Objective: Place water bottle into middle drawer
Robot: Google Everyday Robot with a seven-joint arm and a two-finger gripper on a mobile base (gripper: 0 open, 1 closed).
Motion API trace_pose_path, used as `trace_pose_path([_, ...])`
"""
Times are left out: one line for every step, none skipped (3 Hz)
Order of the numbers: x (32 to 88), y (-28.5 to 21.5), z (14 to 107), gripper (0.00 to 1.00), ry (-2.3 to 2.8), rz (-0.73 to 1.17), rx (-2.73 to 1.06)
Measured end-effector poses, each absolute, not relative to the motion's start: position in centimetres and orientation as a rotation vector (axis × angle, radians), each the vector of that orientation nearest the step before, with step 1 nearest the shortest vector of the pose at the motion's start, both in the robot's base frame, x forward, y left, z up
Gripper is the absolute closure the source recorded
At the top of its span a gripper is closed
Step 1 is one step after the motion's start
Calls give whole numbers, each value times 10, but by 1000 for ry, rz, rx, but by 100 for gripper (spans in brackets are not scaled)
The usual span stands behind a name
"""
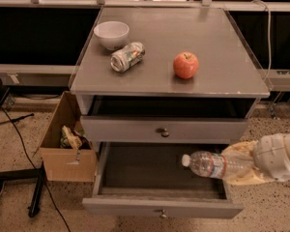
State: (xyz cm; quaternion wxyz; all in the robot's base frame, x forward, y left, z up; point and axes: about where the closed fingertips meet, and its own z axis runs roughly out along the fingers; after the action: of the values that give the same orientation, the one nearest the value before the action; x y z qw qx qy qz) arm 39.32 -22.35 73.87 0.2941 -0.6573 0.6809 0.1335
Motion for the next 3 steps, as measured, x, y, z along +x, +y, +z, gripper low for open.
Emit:
trace_pose_path([411,-226,739,100,1813,287,-1704])
trace_pose_path([411,-226,739,100,1813,287,-1704])
trace_pose_path([418,-220,715,100,1752,280,-1757])
